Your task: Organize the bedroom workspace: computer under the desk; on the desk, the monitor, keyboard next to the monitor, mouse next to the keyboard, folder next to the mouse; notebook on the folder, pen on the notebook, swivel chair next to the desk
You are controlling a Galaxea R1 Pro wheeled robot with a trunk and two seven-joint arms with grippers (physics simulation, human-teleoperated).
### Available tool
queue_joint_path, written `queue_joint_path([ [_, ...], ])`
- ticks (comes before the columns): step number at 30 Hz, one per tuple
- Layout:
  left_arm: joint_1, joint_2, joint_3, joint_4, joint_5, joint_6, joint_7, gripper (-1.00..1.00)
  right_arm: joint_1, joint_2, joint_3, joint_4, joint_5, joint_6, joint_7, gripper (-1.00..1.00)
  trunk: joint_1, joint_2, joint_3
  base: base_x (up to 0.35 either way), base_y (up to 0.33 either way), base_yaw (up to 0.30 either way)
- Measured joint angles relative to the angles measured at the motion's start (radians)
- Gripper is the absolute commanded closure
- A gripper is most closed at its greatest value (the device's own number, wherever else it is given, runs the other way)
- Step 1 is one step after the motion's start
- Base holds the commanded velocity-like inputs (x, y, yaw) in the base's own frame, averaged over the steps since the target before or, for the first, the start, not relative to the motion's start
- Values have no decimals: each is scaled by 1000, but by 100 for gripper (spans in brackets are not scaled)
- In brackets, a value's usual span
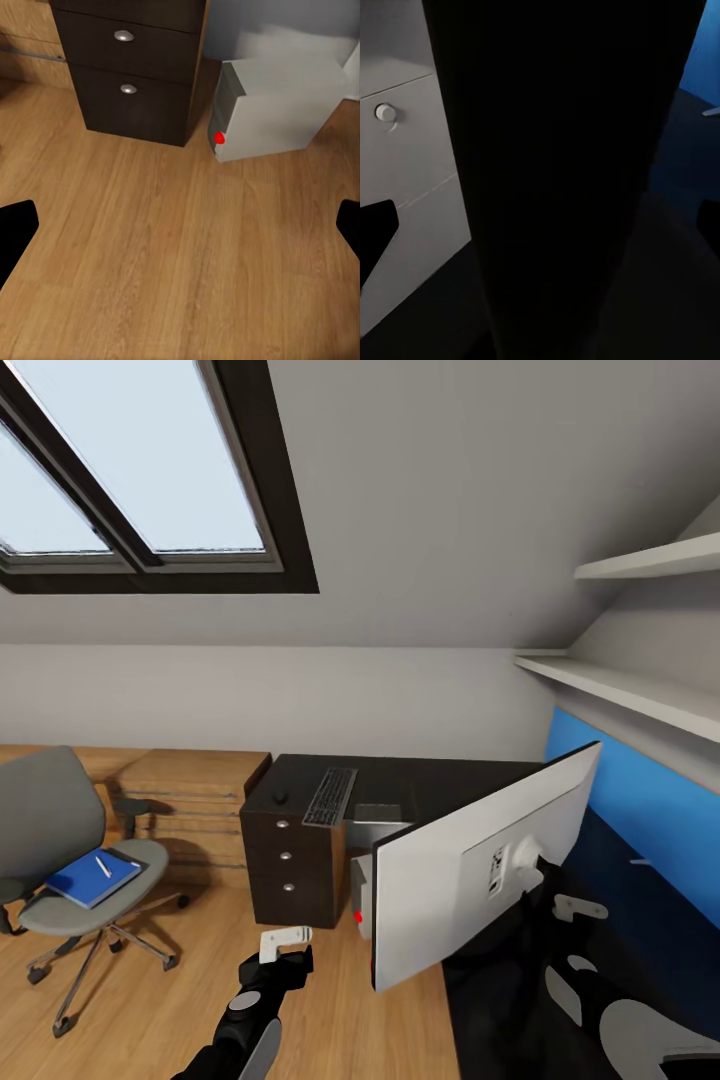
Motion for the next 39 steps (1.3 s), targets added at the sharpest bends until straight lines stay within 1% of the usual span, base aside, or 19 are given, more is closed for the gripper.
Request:
queue_joint_path([
  [8, 0, 0, 0, 0, 1, 0, 0, -100, 0, 0, 0, 0, 0, 0, 0, -100, 0, 0, 0, 17, 0, 0],
  [9, 0, 0, 0, 0, 1, 0, 0, -100, 0, 0, 0, 0, 0, 0, 0, 100, 0, 0, 0, 3, 0, 0],
  [21, 0, 0, 0, 0, 0, 0, 0, -100, 0, 0, -4, -1, -3, -6, -1, 100, 0, 0, 0, 0, 0, 0],
  [39, 0, 1, 1, 0, 0, 1, 0, -100, 0, -1, -10, -2, 7, -7, 2, 100, 0, 0, 0, 0, 0, 0],
])
